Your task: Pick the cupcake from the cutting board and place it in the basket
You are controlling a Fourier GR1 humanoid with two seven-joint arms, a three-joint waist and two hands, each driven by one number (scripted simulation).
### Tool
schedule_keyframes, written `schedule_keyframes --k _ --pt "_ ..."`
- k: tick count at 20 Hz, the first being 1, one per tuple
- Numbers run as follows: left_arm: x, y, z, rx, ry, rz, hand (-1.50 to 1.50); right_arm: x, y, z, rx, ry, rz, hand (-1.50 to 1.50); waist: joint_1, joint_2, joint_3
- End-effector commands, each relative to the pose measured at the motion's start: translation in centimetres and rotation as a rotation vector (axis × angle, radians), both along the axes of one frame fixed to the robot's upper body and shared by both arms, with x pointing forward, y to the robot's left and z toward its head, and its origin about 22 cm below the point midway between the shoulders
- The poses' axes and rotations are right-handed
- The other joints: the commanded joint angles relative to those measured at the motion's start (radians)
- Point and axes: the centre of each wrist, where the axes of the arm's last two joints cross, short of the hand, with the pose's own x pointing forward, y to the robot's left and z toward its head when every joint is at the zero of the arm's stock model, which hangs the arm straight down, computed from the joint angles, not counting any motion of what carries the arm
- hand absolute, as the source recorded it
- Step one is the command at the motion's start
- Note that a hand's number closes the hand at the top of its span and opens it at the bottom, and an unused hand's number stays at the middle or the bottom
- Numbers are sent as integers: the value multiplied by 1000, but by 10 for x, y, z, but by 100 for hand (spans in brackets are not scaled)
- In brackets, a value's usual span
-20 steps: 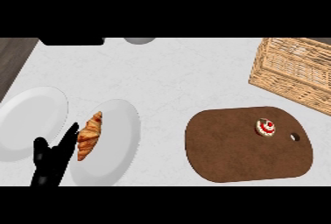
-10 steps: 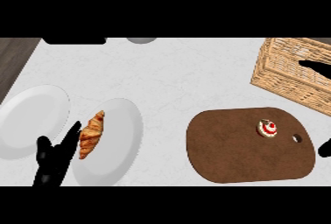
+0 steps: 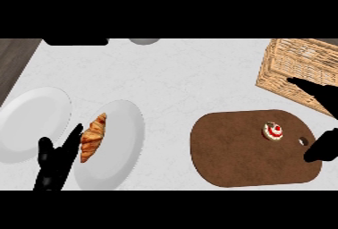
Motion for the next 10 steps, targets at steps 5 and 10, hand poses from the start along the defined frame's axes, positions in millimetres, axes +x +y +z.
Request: schedule_keyframes --k 5,10 --pt "-11 -4 -10 8 85 14 0 -2 -7 -17 22 -14 -5 -150 -5 4 -9" --pt "-18 -8 -9 -25 87 18 0 5 -13 -43 -1 -12 -7 -150 0 5 -8"
